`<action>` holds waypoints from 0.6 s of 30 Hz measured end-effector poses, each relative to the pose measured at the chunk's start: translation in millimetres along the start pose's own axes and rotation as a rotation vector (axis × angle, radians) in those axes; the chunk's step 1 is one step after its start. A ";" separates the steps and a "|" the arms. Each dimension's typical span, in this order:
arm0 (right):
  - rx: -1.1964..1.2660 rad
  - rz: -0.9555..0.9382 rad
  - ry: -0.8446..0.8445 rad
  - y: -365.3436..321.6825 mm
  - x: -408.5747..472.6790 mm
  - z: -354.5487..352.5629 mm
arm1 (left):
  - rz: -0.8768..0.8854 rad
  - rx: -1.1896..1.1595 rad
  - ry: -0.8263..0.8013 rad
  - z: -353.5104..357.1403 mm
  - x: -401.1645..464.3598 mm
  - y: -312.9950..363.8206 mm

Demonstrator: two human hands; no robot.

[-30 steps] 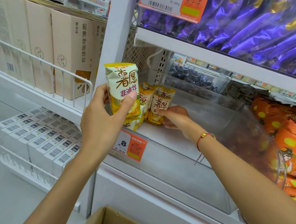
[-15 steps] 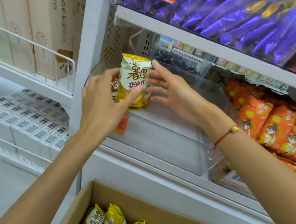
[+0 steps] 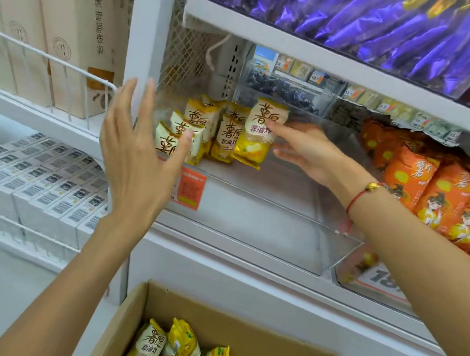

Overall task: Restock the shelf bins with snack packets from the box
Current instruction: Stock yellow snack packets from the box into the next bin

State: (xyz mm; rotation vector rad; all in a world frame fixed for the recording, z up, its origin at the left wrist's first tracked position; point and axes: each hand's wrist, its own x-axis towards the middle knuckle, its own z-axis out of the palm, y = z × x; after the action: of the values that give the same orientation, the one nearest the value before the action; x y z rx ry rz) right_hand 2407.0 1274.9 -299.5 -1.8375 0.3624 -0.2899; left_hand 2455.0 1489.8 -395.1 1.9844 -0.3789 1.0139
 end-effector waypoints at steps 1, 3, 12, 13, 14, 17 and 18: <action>-0.046 0.035 -0.002 6.1 7.4 1.5 | -0.022 -0.001 -0.013 1.5 -2.4 -4.9; -0.110 0.081 -0.013 17.2 20.4 10.8 | -0.052 -0.015 -0.045 4.7 -7.5 -9.3; -0.218 0.045 -0.058 31.7 42.8 60.8 | -0.070 -0.043 -0.060 7.2 -9.4 -7.4; -0.274 0.026 -0.070 34.0 41.6 63.1 | -0.073 -0.049 -0.063 7.3 -9.7 -7.6; -0.329 0.013 -0.077 36.2 41.1 64.9 | -0.075 -0.054 -0.065 7.4 -10.0 -7.7; -0.411 -0.009 -0.037 41.0 43.3 69.0 | -0.082 -0.068 -0.062 7.9 -10.6 -6.8; -0.408 -0.010 -0.013 41.7 45.2 69.3 | -0.085 -0.074 -0.059 8.0 -10.5 -6.0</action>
State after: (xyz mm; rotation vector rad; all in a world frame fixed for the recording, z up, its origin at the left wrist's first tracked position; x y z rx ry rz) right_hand 2470.6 1307.0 -358.7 -2.2403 0.4265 -0.2205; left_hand 2456.1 1485.8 -408.9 1.9504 -0.3561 0.8779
